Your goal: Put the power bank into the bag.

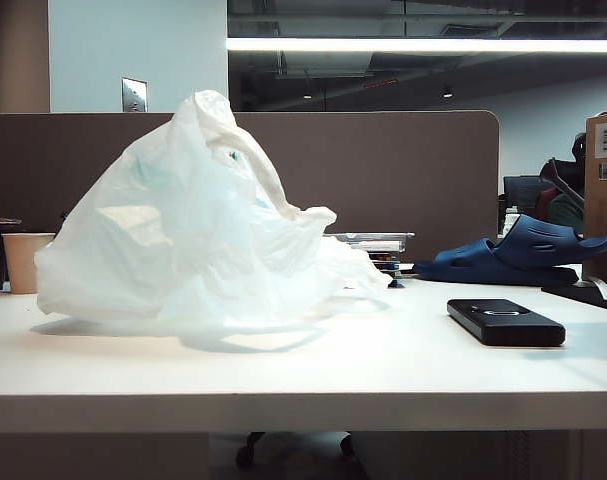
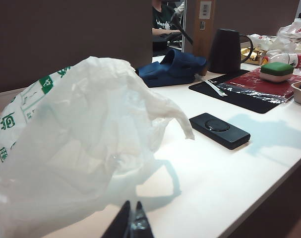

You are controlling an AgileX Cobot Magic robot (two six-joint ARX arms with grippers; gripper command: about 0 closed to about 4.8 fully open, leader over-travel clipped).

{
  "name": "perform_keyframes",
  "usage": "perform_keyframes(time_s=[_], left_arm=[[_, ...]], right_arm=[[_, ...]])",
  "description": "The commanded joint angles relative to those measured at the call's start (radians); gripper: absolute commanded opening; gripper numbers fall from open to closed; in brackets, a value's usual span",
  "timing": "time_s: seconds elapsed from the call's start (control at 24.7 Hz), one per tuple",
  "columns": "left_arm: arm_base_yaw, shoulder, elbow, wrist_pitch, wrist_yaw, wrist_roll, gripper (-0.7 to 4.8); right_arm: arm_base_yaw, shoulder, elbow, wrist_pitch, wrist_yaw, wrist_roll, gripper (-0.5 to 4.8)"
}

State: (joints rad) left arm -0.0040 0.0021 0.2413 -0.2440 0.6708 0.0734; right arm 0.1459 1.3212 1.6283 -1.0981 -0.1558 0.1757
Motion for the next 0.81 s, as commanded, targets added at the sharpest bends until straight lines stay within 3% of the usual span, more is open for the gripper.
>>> perform_keyframes(time_s=[0.04,0.16,0.28,0.45,0.61,0.81], left_arm=[[-0.002,0.000,0.015,0.010,0.006,-0.003,-0.06],[-0.001,0.000,0.034,-0.003,0.006,-0.003,-0.06],[-0.001,0.005,0.069,-0.011,0.003,-0.003,-0.06],[-0.001,0.006,0.081,-0.010,0.005,-0.003,-0.06],[-0.001,0.006,0.081,-0.013,0.004,-0.003,-0.06],[-0.001,0.006,0.081,-0.018,0.006,-0.003,-0.06]], right_arm=[[-0.001,0.052,0.006,0.003,0.000,0.009,0.66],[0.006,0.107,0.006,0.005,0.001,0.032,0.69],[0.010,0.183,0.006,0.016,0.001,0.034,1.51],[0.024,0.251,0.006,0.030,0.006,0.034,1.65],[0.024,0.291,0.006,0.047,0.008,0.034,2.36],[0.030,0.346,0.006,0.065,0.009,0.034,2.85]])
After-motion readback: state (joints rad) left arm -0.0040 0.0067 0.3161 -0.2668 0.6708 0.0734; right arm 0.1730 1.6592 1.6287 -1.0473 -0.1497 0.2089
